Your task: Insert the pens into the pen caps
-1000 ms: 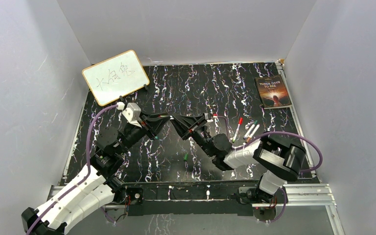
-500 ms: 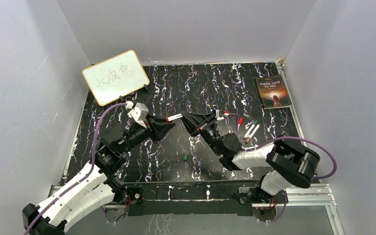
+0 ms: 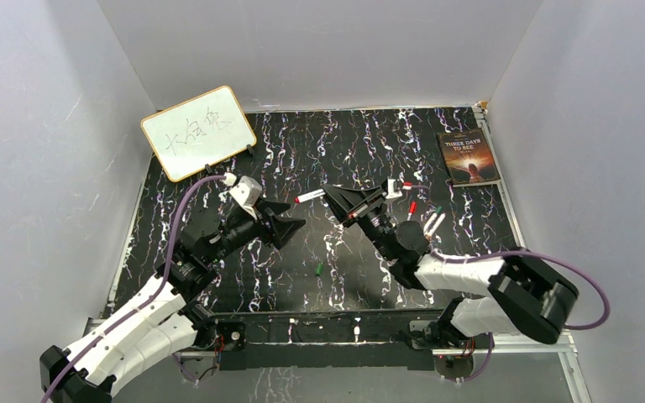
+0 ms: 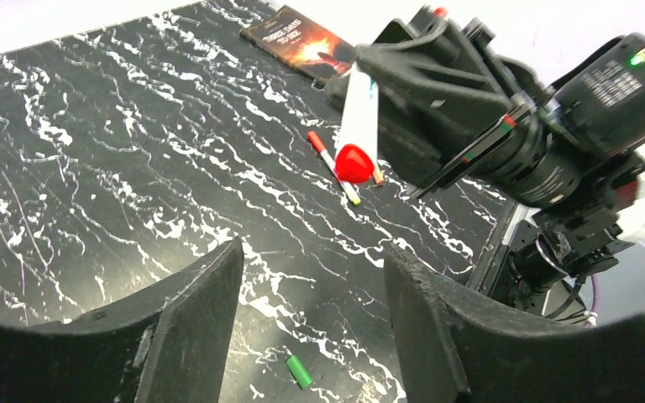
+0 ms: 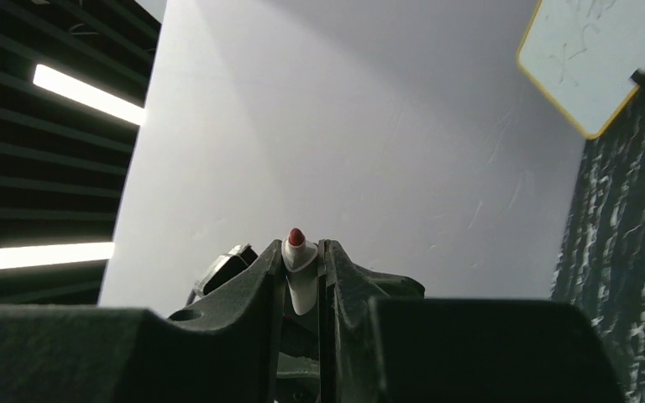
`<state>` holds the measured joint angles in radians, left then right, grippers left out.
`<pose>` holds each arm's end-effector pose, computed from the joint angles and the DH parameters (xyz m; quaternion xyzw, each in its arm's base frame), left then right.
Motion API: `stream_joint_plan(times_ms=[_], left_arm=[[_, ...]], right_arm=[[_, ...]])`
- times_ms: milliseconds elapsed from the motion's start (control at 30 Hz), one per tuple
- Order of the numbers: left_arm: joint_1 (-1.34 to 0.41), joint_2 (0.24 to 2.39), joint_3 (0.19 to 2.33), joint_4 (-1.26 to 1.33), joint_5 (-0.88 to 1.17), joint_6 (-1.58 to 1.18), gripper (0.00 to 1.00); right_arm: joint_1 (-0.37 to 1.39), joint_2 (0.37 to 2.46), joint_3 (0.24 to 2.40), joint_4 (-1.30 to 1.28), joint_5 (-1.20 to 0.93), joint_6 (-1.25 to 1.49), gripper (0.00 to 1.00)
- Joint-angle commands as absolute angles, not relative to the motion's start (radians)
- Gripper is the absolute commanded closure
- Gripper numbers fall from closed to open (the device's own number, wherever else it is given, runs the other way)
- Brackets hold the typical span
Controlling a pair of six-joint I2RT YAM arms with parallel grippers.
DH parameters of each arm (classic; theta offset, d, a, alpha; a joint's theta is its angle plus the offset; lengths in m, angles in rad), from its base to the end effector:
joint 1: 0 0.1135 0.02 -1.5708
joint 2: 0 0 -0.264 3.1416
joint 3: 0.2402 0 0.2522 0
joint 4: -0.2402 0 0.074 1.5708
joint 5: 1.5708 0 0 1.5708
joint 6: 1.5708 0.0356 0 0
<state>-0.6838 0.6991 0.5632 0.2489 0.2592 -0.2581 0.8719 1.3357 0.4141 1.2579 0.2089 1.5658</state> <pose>0.1310 -0.1186 0.3219 0.2337 0.6252 -0.4123 0.6201 0.1711 0.1921 0.2473 0.2757 0.5124 0.7405 0.3362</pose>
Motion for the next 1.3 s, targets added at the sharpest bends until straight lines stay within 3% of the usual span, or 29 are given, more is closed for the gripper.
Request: stream_joint_plan(times_ms=[0, 300, 467, 667, 1000, 1133, 1267], left_arm=[[-0.687, 0.702, 0.627, 0.185, 0.219, -0.247, 0.39], [-0.687, 0.711, 0.66, 0.137, 0.199, -0.261, 0.32], [-0.681, 0.729, 0.72, 0.098, 0.261, -0.332, 0.2], [-0.676, 0.871, 0.785, 0.092, 0.508, -0.352, 0.19], [-0.675, 0.948, 0.786, 0.223, 0.636, -0.433, 0.19], [-0.676, 0.957, 0.755, 0.318, 0.693, -0.507, 0.33], [-0.677, 0.996, 0.723, 0.418, 0.73, -0.587, 0.63]], right_arm=[[0.839, 1.199, 0.456, 0.999, 0.173, 1.364, 1.0], [0.805, 1.068, 0.534, 0.639, 0.16, 1.079, 1.0], [0.805, 1.034, 0.658, 0.316, 0.112, 0.8, 1.0], [0.805, 0.948, 0.625, 0.349, -0.01, 0.704, 1.0], [0.805, 0.85, 0.631, 0.338, -0.109, 0.674, 1.0], [0.805, 0.898, 0.652, 0.392, -0.238, 0.682, 1.0], [0.805, 0.923, 0.655, 0.456, -0.251, 0.718, 1.0]])
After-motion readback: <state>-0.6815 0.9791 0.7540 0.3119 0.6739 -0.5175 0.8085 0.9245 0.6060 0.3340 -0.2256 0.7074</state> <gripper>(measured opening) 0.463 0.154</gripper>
